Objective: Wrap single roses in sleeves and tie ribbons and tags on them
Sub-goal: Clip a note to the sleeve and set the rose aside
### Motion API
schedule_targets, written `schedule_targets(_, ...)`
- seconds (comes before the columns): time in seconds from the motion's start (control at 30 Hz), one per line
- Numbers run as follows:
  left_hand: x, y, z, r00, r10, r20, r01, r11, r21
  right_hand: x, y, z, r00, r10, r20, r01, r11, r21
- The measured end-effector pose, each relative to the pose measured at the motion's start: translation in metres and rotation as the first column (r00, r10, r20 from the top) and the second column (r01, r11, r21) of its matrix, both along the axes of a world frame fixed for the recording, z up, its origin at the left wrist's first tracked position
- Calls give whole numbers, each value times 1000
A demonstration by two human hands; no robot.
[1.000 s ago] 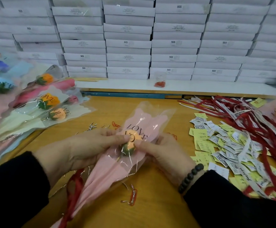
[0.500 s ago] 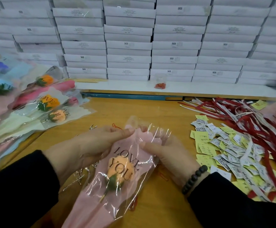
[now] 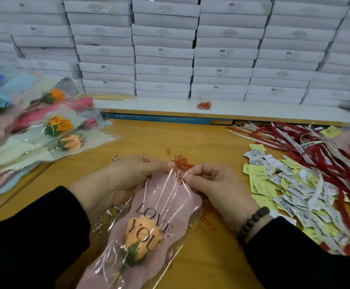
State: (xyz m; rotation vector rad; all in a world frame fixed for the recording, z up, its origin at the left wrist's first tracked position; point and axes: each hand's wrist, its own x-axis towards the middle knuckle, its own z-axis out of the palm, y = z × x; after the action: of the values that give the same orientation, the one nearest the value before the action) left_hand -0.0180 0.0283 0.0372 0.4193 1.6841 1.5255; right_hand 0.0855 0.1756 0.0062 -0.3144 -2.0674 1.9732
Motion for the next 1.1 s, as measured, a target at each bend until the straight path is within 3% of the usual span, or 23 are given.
schedule_targets(0.27, 1, -5, -14, 979, 199, 46, -203, 973, 112, 1, 3, 5, 999, -20, 32, 17, 996, 82)
schedule_targets(0.37, 1, -5, -12, 978, 199, 62, -205, 970, 133, 3, 20, 14, 991, -133, 30, 117, 944, 309)
schedule_targets(0.4, 1, -5, -12, 979, 197, 61, -203, 969, 137, 6, 30, 18, 980, -197, 25, 164, 873, 459)
schedule_targets(0.47, 1, -5, -12, 979, 197, 45, -201, 971, 131, 13, 54, 24, 938, -343, 39, 181, 586, 790)
schedule_targets(0.53, 1, -6, -13, 979, 201, 30, -203, 973, 113, 23, 76, 27, 874, -478, 86, 83, 321, 943)
schedule_targets(0.57, 1, -6, -14, 979, 203, 29, -205, 973, 109, 27, 85, 27, 842, -521, 139, 11, 273, 962)
schedule_targets(0.67, 0, -6, -14, 978, 208, 31, -210, 972, 104, 35, 101, 30, 787, -518, 334, -133, 386, 913)
schedule_targets(0.8, 2, -5, -14, 977, 213, 25, -215, 971, 101, 40, 108, 34, 773, -442, 455, -217, 491, 844)
schedule_targets(0.93, 3, -4, -15, 974, 224, 22, -226, 968, 107, 38, 108, 29, 775, -452, 441, -259, 410, 875)
schedule_targets(1.1, 3, -4, -15, 972, 234, 22, -235, 967, 94, 38, 113, 29, 806, -432, 404, -226, 406, 885)
